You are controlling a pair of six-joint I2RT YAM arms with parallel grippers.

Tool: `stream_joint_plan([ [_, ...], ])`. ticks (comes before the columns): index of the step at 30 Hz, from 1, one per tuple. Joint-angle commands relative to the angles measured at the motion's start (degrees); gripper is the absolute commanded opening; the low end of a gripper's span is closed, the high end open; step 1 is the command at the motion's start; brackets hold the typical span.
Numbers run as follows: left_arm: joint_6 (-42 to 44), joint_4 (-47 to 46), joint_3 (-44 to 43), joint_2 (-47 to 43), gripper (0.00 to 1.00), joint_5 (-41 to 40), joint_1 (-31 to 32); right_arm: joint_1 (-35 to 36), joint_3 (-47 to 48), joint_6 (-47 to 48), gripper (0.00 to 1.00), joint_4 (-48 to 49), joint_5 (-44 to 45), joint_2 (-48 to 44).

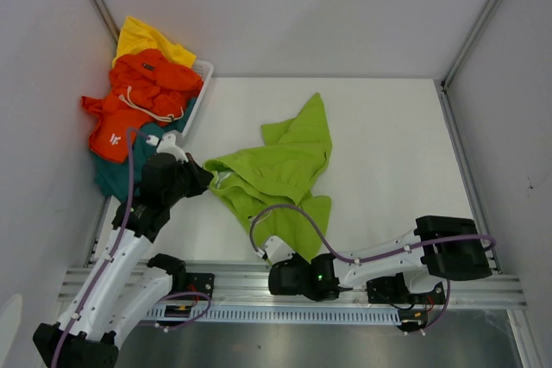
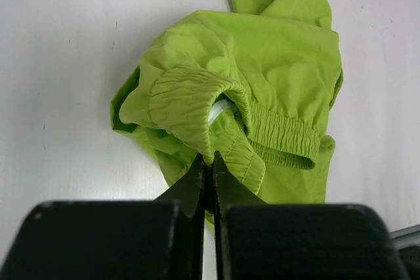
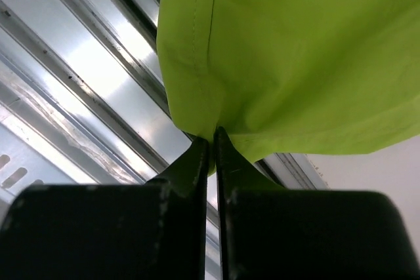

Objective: Fold and stack the shorts
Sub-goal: Flatten the shorts out

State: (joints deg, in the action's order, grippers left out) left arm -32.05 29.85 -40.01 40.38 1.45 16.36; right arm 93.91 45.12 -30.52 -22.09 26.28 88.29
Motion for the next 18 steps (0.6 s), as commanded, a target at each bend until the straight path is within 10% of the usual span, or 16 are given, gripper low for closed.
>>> stream_joint_plan([
  [1,-1.4,0.2,-3.1,-0.1,0.00,-1.1,0.1,1.2,2.7,-1.0,0.00,-4.3,3.5,-0.7],
  [18,-20.7,24.8,-49.5,4.5,0.00,-10.7,-0.5,22.9,40.7,3.5,0.00,-30.6,6.8,-17.4],
])
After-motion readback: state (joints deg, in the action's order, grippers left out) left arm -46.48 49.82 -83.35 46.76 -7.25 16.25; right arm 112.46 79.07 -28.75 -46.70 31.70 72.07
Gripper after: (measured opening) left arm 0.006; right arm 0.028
